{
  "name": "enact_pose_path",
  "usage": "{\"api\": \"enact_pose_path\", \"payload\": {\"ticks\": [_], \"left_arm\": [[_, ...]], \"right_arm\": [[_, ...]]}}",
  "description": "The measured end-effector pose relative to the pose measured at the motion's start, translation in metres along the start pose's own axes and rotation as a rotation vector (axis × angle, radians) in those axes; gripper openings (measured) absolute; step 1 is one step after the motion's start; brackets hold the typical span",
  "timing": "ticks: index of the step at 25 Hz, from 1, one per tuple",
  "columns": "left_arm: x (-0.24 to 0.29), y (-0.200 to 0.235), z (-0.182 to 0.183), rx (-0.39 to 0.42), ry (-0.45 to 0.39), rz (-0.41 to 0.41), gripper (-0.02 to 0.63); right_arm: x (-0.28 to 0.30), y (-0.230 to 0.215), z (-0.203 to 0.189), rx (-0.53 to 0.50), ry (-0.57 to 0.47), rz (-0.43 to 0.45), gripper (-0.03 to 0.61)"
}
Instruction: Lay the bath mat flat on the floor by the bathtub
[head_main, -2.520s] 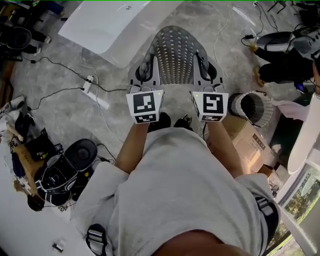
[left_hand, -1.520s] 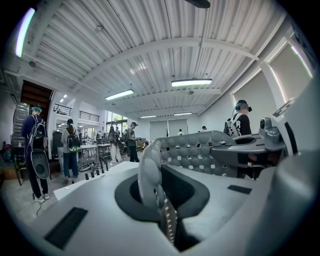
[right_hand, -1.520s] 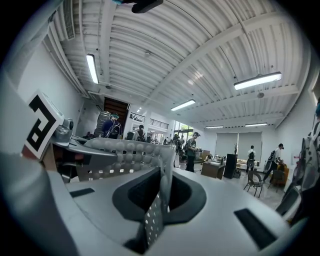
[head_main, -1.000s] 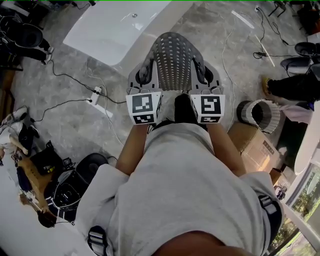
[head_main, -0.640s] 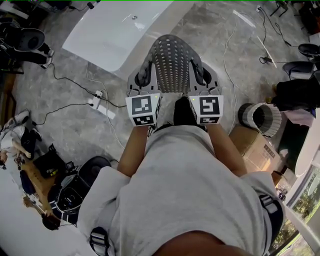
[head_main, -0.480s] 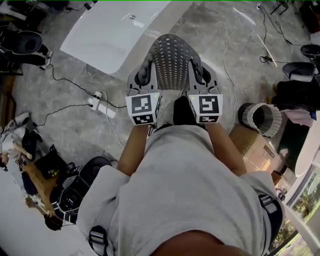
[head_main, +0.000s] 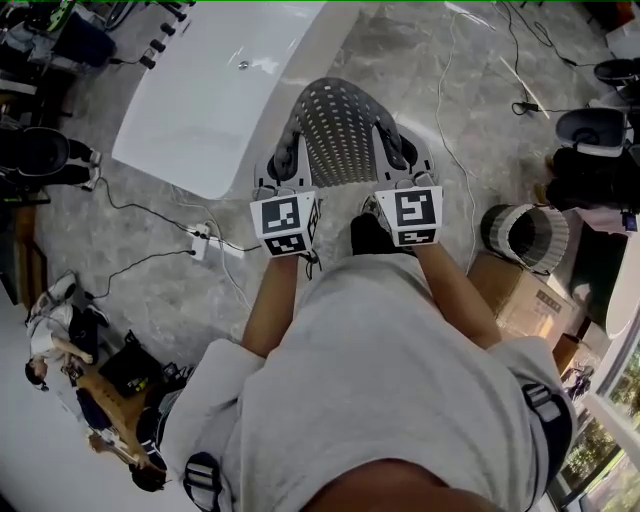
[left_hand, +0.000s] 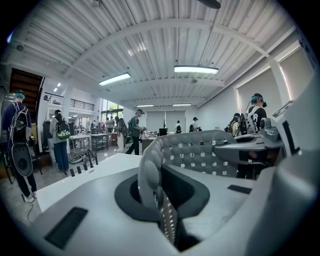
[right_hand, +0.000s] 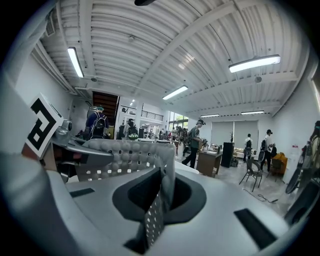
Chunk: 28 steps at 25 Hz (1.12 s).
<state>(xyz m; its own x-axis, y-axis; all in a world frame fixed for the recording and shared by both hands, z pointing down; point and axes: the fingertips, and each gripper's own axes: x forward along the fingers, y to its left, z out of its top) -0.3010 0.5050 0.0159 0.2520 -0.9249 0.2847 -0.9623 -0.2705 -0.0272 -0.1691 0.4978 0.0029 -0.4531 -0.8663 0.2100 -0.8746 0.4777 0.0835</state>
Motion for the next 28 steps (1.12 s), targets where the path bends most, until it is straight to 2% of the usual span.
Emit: {"api": "enact_pose_path", "payload": {"ticks": [14, 23, 28], "left_arm": [[0.121, -0.025, 0.022, 0.008, 0.02, -0.067, 0.028], [0.17, -0.018, 0.014, 0.028, 0.07, -0.111, 0.028], [0.202, -0.023, 0.002, 0.038, 0.11, -0.167, 0.028]], "right_arm": [[0.056, -0.102, -0.008, 0.017, 0.022, -0.038, 0.023], [0.087, -0.131, -0.026, 0.045, 0.071, -0.066, 0.023], [0.103, -0.151, -0.051, 0.066, 0.129, -0.108, 0.023]]}}
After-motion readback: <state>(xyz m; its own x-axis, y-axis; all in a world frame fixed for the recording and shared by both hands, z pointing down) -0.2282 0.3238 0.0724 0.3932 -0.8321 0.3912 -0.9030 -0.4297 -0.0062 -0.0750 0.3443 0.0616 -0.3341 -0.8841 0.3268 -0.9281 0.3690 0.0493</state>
